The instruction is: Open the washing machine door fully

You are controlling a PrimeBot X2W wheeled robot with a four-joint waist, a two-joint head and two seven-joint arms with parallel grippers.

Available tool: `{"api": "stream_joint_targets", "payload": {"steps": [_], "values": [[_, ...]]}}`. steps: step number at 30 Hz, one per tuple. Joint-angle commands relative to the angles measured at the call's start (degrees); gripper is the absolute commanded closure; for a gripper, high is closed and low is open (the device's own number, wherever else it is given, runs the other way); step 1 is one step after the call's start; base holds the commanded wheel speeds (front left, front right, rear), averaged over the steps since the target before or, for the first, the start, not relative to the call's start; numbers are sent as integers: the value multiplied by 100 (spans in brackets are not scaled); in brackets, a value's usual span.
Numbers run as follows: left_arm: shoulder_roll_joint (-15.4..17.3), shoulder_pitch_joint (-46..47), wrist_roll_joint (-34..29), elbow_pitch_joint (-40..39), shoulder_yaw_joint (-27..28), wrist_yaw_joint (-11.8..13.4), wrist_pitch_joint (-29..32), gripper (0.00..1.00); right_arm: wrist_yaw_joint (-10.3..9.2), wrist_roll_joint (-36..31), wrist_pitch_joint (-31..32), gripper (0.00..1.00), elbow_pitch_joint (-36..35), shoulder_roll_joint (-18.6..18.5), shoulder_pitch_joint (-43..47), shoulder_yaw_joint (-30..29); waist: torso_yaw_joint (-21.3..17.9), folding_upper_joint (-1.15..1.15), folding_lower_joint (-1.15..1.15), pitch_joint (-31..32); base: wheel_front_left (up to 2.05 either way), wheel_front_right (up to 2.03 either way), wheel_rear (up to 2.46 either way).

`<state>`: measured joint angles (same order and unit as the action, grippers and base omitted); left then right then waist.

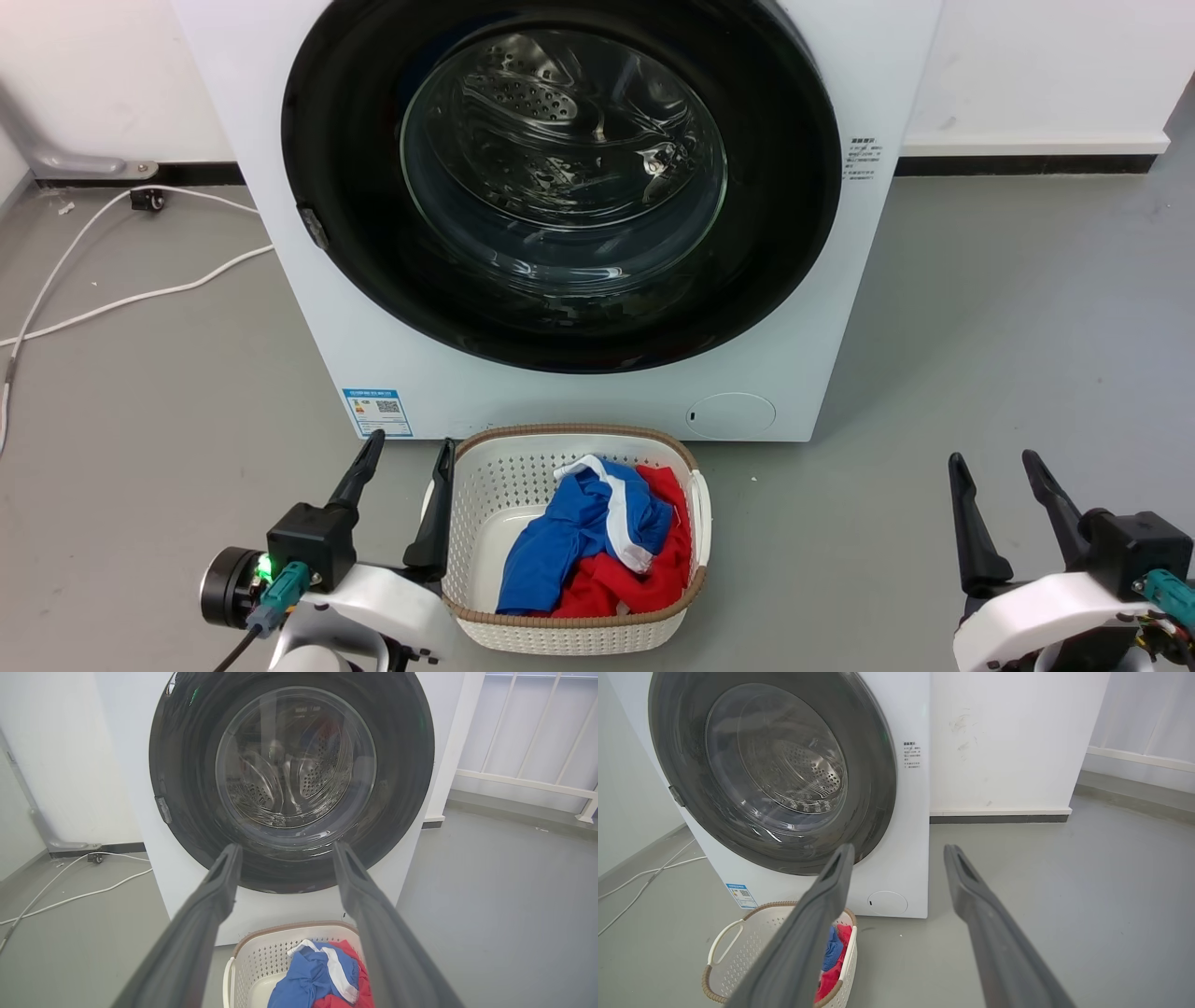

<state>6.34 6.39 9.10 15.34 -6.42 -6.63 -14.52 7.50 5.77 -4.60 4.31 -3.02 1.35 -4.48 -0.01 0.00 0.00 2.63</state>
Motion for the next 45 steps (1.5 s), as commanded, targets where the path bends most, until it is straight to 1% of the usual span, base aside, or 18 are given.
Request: {"api": "stream_joint_targets", "payload": {"steps": [1,5,31,32,33,35,37,38,40,41,45], "values": [[-18,75,-99,-4,14,-19,-40,0,-2,-90,-50,0,10,20,-28,11,0,0,0,1,0,0,0],[-33,69,-212,30,37,-19,-83,0,-1,-207,-75,0,38,21,-8,36,4,0,0,13,0,0,0],[-95,131,-10,280,206,-25,-70,0,-1,69,-123,1,183,22,-19,33,-8,0,0,-20,0,0,0],[-99,137,-12,278,204,-26,-70,0,-1,103,-124,64,186,21,-24,22,-7,0,0,-22,0,0,0],[-104,140,-18,274,200,-26,-70,0,-1,161,-121,100,193,21,-29,15,-6,0,0,-25,0,0,0],[-111,137,-23,266,212,-26,-70,0,-1,336,-104,100,216,21,-38,-3,-6,0,0,-33,0,0,0],[-118,133,-21,262,222,-26,-70,0,-1,891,-70,100,283,20,-50,-58,-4,0,0,-41,0,0,0],[-120,135,-23,258,226,-26,-70,0,-1,1392,-36,100,354,20,-65,-87,-1,0,0,-45,0,0,0],[-123,133,-23,248,239,-25,-70,0,-1,2614,50,100,486,21,-140,-76,1,0,0,-55,0,0,0],[-124,131,-24,240,249,-20,-70,0,-1,3089,68,100,535,20,-170,-90,1,0,0,-61,0,0,0],[-150,123,-9,214,269,-4,-70,0,-1,5430,201,100,825,16,-319,-236,8,0,0,-89,0,0,0]]}}
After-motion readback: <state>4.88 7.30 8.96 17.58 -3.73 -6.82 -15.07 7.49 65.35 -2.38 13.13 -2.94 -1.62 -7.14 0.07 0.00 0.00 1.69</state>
